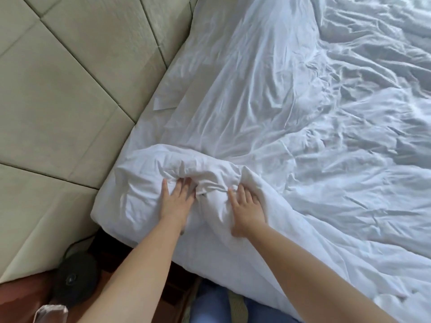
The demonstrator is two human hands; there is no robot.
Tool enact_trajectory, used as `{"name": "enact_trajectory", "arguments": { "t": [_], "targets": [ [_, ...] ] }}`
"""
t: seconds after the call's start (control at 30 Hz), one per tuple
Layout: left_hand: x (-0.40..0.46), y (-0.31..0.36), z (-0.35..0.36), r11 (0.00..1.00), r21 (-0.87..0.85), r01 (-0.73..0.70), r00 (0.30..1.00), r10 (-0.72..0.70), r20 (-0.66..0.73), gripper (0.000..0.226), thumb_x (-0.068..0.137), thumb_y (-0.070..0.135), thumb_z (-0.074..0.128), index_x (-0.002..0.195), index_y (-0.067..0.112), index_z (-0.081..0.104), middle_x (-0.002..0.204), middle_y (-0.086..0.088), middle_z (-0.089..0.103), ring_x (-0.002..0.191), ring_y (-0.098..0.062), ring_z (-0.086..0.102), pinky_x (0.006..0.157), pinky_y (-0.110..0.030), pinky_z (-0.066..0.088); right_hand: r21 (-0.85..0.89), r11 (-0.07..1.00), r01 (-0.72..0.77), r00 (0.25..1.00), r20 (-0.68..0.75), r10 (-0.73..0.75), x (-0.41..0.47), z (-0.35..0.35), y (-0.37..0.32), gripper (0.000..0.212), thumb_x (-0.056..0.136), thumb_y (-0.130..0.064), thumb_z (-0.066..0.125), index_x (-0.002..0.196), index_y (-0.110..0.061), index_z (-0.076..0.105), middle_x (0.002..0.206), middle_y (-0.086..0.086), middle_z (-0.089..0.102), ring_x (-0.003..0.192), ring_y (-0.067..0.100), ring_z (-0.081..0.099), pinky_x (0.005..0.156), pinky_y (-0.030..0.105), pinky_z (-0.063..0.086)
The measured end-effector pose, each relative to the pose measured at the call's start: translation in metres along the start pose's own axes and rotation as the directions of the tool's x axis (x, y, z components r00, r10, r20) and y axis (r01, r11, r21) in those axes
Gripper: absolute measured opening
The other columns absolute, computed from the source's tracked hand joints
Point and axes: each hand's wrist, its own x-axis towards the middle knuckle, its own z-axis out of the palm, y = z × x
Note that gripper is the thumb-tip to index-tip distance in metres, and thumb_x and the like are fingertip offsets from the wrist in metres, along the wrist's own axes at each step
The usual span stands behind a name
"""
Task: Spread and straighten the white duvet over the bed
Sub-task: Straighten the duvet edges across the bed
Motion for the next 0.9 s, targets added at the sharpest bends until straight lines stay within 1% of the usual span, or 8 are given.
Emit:
{"name": "enact_trajectory", "arguments": {
  "t": [0.17, 0.27, 0.33, 0.4, 0.53, 0.67, 0.8, 0.9],
  "targets": [
    [0.002, -0.012, 0.003, 0.992, 0.098, -0.084, 0.989, 0.095, -0.117, 0.096, 0.089, 0.025, 0.057, 0.15, 0.026, -0.018, 0.155, -0.004, -0.029, 0.144, -0.026, -0.022, 0.108, -0.07, 0.001, 0.068, 0.985, -0.159, 0.986, -0.046, 0.162, 0.0, -0.013, -0.015, 0.056, 0.089, -0.01, 0.051, 0.14, -0.009, 0.028, 0.129, 0.018, 0.046, 0.115, 0.033, 0.05, 0.093, 0.042, 0.039],
    [0.003, -0.022, 0.002, 0.984, 0.074, -0.165, 0.952, 0.178, -0.247, 0.094, 0.087, 0.019, 0.063, 0.152, 0.026, -0.004, 0.16, -0.002, -0.013, 0.147, -0.027, 0.003, 0.105, -0.069, 0.021, -0.124, 0.979, -0.165, 0.986, -0.052, 0.159, -0.011, -0.029, -0.019, 0.056, 0.077, 0.006, 0.059, 0.124, -0.016, 0.04, 0.112, 0.008, 0.056, 0.096, 0.033, 0.063, 0.078, 0.059, 0.046],
    [0.005, -0.027, 0.004, 0.976, 0.064, -0.209, 0.907, 0.217, -0.361, 0.092, 0.06, 0.016, 0.087, 0.141, 0.026, 0.045, 0.151, -0.002, 0.038, 0.118, -0.03, 0.053, 0.077, -0.053, 0.054, -0.074, 0.976, -0.204, 0.978, -0.051, 0.2, -0.02, -0.038, -0.021, 0.053, 0.078, 0.006, 0.057, 0.122, -0.018, 0.043, 0.112, 0.006, 0.059, 0.1, 0.032, 0.062, 0.082, 0.066, 0.043],
    [-0.005, -0.031, 0.002, 0.976, 0.027, -0.217, 0.889, 0.209, -0.407, 0.084, 0.048, 0.011, 0.09, 0.126, 0.026, 0.062, 0.133, 0.001, 0.058, 0.083, -0.027, 0.065, 0.049, -0.03, 0.053, 0.005, 0.964, -0.268, 0.963, -0.034, 0.268, -0.026, -0.044, -0.025, 0.047, 0.079, 0.007, 0.053, 0.119, -0.016, 0.045, 0.112, 0.007, 0.061, 0.106, 0.033, 0.06, 0.089, 0.066, 0.038],
    [-0.019, -0.024, 0.004, 0.954, -0.208, -0.214, 0.943, 0.146, -0.3, 0.099, 0.083, 0.015, 0.059, 0.151, 0.02, -0.011, 0.157, -0.001, 0.007, 0.124, -0.03, 0.038, 0.096, -0.047, 0.042, 0.283, 0.902, -0.327, 0.935, -0.045, 0.353, -0.05, -0.042, -0.038, 0.027, 0.081, 0.003, 0.042, 0.1, -0.016, 0.05, 0.107, 0.009, 0.06, 0.105, 0.033, 0.058, 0.087, 0.042, 0.042],
    [-0.055, -0.002, 0.02, 0.915, -0.385, -0.121, 0.988, 0.074, -0.133, 0.125, 0.071, 0.06, 0.065, 0.147, 0.016, -0.024, 0.156, -0.005, -0.012, 0.144, -0.034, 0.006, 0.108, -0.067, 0.007, 0.566, 0.801, -0.194, 0.966, -0.031, 0.255, -0.078, -0.039, -0.052, 0.023, 0.081, -0.002, 0.043, 0.091, -0.01, 0.062, 0.097, 0.009, 0.063, 0.097, 0.029, 0.06, 0.077, 0.03, 0.044],
    [-0.089, -0.005, 0.04, 0.932, -0.362, 0.008, 0.938, -0.133, -0.321, 0.109, 0.087, 0.042, 0.057, 0.138, 0.021, -0.036, 0.157, 0.004, 0.014, 0.127, -0.022, 0.043, 0.113, -0.057, 0.016, 0.772, 0.621, -0.135, 0.989, 0.071, 0.127, -0.115, -0.042, -0.065, 0.023, 0.077, 0.006, 0.037, 0.064, -0.01, 0.048, 0.058, 0.004, 0.045, 0.055, 0.02, 0.046, 0.041, 0.021, 0.034],
    [-0.124, -0.007, 0.033, 0.974, -0.228, 0.007, 0.931, -0.09, -0.355, 0.078, 0.095, 0.017, 0.041, 0.151, 0.029, -0.012, 0.13, 0.008, 0.055, 0.108, -0.017, 0.059, 0.115, -0.053, 0.013, 0.789, 0.6, -0.129, 0.991, 0.125, 0.048, -0.157, -0.036, -0.08, 0.022, 0.08, 0.002, 0.035, 0.076, -0.009, 0.054, 0.07, 0.009, 0.051, 0.064, 0.021, 0.05, 0.05, 0.023, 0.038]
  ]
}}
